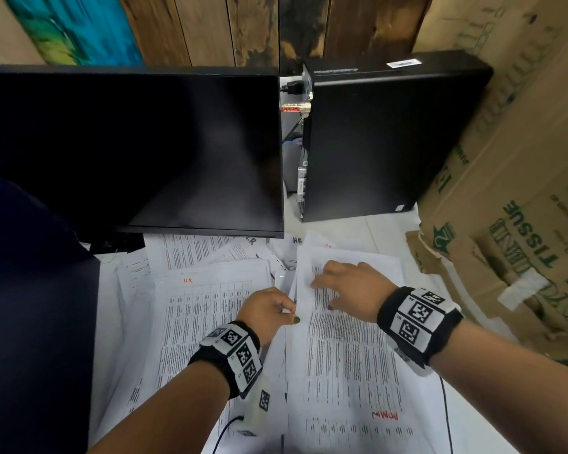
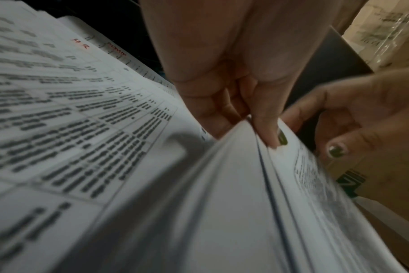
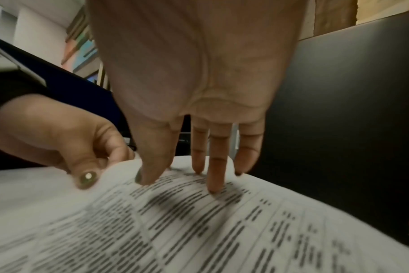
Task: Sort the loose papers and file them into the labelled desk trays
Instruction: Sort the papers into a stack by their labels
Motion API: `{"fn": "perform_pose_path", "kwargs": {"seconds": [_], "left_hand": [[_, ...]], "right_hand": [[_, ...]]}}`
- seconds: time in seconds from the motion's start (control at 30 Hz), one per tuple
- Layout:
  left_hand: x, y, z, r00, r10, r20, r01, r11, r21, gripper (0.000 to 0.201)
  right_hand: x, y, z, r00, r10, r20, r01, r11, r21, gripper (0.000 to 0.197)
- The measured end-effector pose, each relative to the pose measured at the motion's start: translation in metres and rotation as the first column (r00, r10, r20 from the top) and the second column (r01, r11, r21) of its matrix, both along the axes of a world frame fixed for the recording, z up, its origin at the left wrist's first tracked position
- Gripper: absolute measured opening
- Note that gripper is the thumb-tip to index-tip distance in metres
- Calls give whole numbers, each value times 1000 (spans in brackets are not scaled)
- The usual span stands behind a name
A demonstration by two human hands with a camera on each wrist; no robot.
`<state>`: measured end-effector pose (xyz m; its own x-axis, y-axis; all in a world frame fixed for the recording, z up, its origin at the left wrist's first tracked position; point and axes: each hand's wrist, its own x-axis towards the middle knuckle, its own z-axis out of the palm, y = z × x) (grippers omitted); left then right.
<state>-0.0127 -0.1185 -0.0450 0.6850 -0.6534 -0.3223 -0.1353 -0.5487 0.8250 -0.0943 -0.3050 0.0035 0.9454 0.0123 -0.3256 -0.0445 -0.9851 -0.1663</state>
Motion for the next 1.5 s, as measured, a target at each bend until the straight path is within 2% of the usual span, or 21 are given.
{"fn": "perform_pose_path", "kwargs": {"seconds": [0.07,0.17,0.27,0.33,0.4,0.47,0.5,0.6,0.7,0.9,0.97,1.1,1.2,1.27,1.4,1.43,1.5], "left_hand": [[-5,0,-1,997,-78,-3,78,996,38,13],[-14,-1,-2,981,-193,-1,192,980,57,9],[-17,0,-1,953,-303,-14,302,945,126,31],[-14,2,-2,974,-220,-59,225,969,106,45],[-8,7,0,995,-47,-82,53,996,72,36],[3,13,2,994,73,-75,-68,995,67,18],[9,18,2,991,110,-79,-104,992,75,17],[23,29,2,984,144,-105,-127,980,156,40],[30,36,6,981,130,-143,-99,974,204,54],[34,38,12,982,123,-141,-79,955,287,66],[35,38,13,977,135,-165,-88,960,266,61],[38,39,7,960,135,-244,-103,985,140,29],[40,42,-1,974,76,-213,-50,991,126,26],[39,41,-3,987,58,-153,-39,991,126,36],[35,41,-3,982,100,-161,-79,988,134,88],[35,41,-3,979,117,-167,-92,985,148,92],[33,40,-5,979,143,-143,-119,980,162,80]], "right_hand": [[-5,-5,-4,997,-72,-39,74,996,47,38],[-4,-18,-13,967,-255,20,251,961,119,39],[5,-35,-23,906,-422,45,420,906,52,43],[11,-46,-31,865,-501,-20,501,863,66,45],[18,-56,-38,832,-549,-80,555,824,113,46],[25,-63,-43,818,-566,-103,575,807,133,46],[29,-66,-45,815,-570,-103,579,804,137,46],[44,-70,-48,819,-570,-68,573,803,164,48],[64,-71,-50,853,-520,-48,520,838,163,59],[96,-68,-60,872,-467,-144,483,868,114,65],[101,-64,-62,874,-453,-177,472,877,90,63],[106,-58,-62,904,-424,-58,425,905,7,50],[107,-56,-56,901,-432,-42,432,902,-13,43],[104,-57,-50,885,-463,-38,464,885,24,38],[91,-71,-37,827,-559,56,554,828,89,28],[86,-78,-33,802,-591,85,583,806,104,24],[72,-93,-24,749,-650,125,634,759,146,18]]}}
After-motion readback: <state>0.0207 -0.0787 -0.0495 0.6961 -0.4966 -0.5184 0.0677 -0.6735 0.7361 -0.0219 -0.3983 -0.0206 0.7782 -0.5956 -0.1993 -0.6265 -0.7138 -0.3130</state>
